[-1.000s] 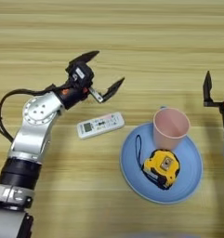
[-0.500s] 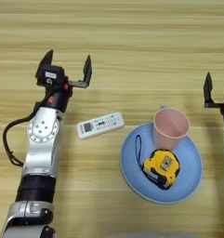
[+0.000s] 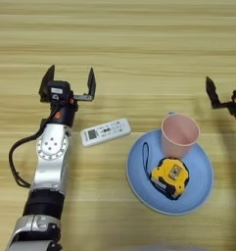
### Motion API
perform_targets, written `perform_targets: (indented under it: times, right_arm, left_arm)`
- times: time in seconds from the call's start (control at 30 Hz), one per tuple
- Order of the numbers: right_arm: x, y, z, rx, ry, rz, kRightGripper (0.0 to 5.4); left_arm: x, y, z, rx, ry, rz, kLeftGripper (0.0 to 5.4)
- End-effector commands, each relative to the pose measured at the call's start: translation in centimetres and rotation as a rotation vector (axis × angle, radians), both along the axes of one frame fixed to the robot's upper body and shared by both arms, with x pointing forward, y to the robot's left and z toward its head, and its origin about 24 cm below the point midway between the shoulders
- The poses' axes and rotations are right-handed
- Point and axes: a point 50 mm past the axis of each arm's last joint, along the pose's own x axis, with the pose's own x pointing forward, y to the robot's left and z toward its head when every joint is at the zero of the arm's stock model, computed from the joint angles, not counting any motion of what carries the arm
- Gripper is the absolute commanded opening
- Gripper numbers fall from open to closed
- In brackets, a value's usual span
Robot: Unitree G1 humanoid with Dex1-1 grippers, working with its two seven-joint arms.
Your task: Move the objects on the table
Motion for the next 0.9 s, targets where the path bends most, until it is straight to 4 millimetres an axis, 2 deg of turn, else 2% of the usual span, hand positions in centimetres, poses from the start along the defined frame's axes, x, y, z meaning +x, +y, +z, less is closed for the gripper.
perform_targets:
  times: [0.03,0.2,0.4,0.63,0.9]
  right_arm:
    - [1.7,0.9,0.5,-0.031,0.162,0.151,5.4]
    - [2.6,2.2,-0.3,-0.087,0.32,0.258,5.4]
    - [2.5,4.8,-2.9,-0.128,0.509,0.341,5.4]
    - [2.0,6.5,-4.6,-0.169,0.561,0.391,5.4]
    - [1.8,7.7,-5.4,-0.214,0.578,0.429,5.4]
  left_arm:
    - [0.1,-0.5,0.0,0.009,-0.004,-0.004,5.37]
    - [0.2,-0.6,0.0,0.004,-0.009,0.0,5.37]
    - [0.2,-0.8,0.1,0.002,-0.011,0.001,5.37]
    - [0.3,-0.9,0.1,0.001,-0.012,0.002,5.37]
    - [0.3,-0.9,0.1,0.003,-0.014,0.005,5.37]
